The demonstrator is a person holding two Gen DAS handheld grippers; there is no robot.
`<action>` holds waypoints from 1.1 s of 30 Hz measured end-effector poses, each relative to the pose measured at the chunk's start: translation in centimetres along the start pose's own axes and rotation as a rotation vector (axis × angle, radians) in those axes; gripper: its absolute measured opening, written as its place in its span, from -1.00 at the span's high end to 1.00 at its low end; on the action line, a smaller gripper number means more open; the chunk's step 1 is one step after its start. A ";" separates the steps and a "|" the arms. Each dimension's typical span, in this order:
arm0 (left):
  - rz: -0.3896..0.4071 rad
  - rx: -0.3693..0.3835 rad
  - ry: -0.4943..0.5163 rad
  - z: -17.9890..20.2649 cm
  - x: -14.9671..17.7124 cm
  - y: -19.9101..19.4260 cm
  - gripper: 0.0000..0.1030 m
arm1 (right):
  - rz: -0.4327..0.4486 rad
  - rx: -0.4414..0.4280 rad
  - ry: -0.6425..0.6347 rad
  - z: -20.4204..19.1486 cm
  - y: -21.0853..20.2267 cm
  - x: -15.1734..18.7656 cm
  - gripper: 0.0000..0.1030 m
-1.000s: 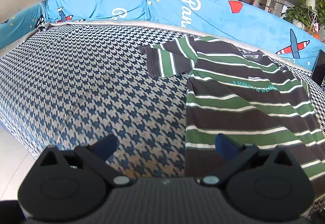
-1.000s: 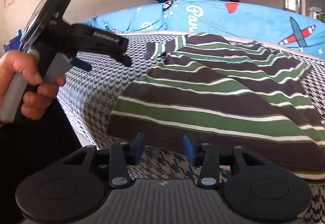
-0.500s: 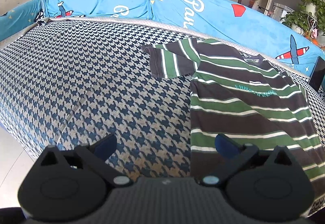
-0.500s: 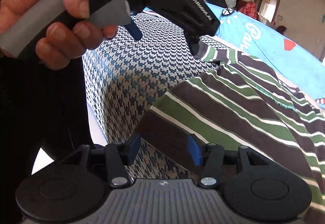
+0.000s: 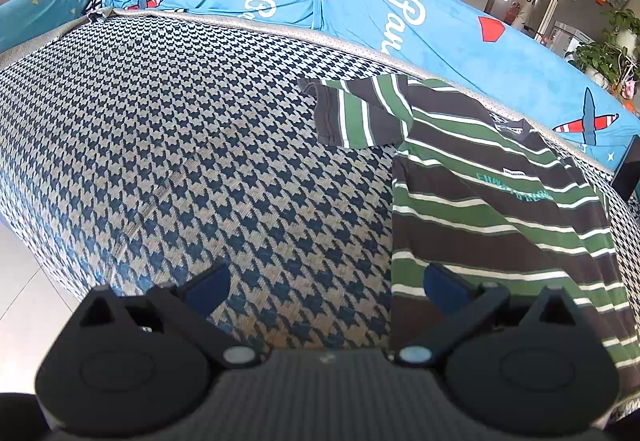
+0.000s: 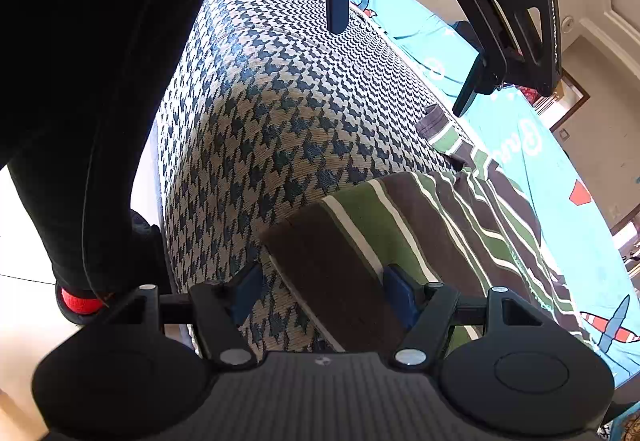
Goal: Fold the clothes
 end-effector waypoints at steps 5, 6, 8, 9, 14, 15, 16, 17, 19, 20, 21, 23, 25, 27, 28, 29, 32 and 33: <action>0.029 0.002 -0.028 -0.2 -0.2 -0.4 -1.00 | 0.025 -0.023 0.157 1.9 -0.2 -0.8 0.36; 0.042 -0.002 -0.040 -0.4 -0.3 -0.6 -1.00 | 0.028 -0.050 0.209 2.4 -0.4 -1.1 0.51; 0.072 -0.013 -0.064 -1.0 -0.7 -1.1 -1.00 | 0.020 -0.130 0.329 3.4 -0.7 -1.6 0.78; 0.092 -0.026 -0.075 -1.3 -0.9 -1.4 -1.00 | 0.019 -0.188 0.394 3.7 -0.8 -1.8 0.82; 0.155 -0.056 -0.113 -2.3 -1.6 -2.6 -1.00 | 0.036 -0.411 0.631 4.2 -1.2 -3.6 0.92; 0.157 -0.053 -0.122 -2.4 -1.7 -2.6 -1.00 | 0.040 -0.434 0.652 4.2 -1.0 -4.0 0.92; 0.155 -0.051 -0.128 -2.6 -1.7 -2.6 -1.00 | 0.046 -0.449 0.663 4.2 -1.0 -4.4 0.93; 0.152 -0.052 -0.130 -2.7 -1.7 -2.6 -1.00 | 0.053 -0.442 0.647 4.1 -1.2 -4.5 0.93; 0.146 -0.063 -0.127 -2.7 -1.6 -2.4 -1.00 | 0.068 -0.428 0.617 4.0 -1.6 -4.6 0.93; 0.143 -0.068 -0.123 -2.7 -1.5 -2.3 -1.00 | 0.076 -0.422 0.601 3.9 -1.8 -4.6 0.93; 0.140 -0.070 -0.120 -2.6 -1.4 -2.3 -1.00 | 0.081 -0.406 0.582 3.8 -2.0 -4.5 0.93; 0.139 -0.066 -0.114 -2.3 -1.4 -2.2 -1.00 | 0.077 -0.328 0.524 3.7 -2.1 -3.8 0.75; 0.140 -0.062 -0.106 -2.0 -1.4 -2.1 -1.00 | 0.085 -0.254 0.471 3.7 -2.2 -3.2 0.51; 0.140 -0.059 -0.100 -1.8 -1.3 -2.1 -1.00 | 0.098 -0.213 0.425 3.4 -2.3 -3.0 0.27; 0.138 -0.058 -0.099 -1.7 -1.3 -2.0 -1.00 | 0.104 -0.204 0.401 3.2 -2.4 -3.1 0.24; 0.137 -0.058 -0.098 -1.7 -1.3 -1.9 -1.00 | 0.110 -0.201 0.373 2.9 -2.4 -3.2 0.19; 0.132 -0.058 -0.097 -1.7 -1.2 -1.8 -1.00 | 0.109 -0.190 0.330 2.3 -1.9 -3.6 -0.12; 0.131 -0.059 -0.100 -1.8 -1.2 -1.8 -1.00 | 0.093 -0.186 0.346 2.4 -1.5 -3.7 -0.12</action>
Point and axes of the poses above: each gripper's, at about its wrist camera, not at the fingertips, and y roughly the way its jaws point, z to its right, x to its underside, the point moved 7 cm from there along y, roughly the way its jaws point, and after that the axes turned 2 degrees about y, right-handed, at the moved point
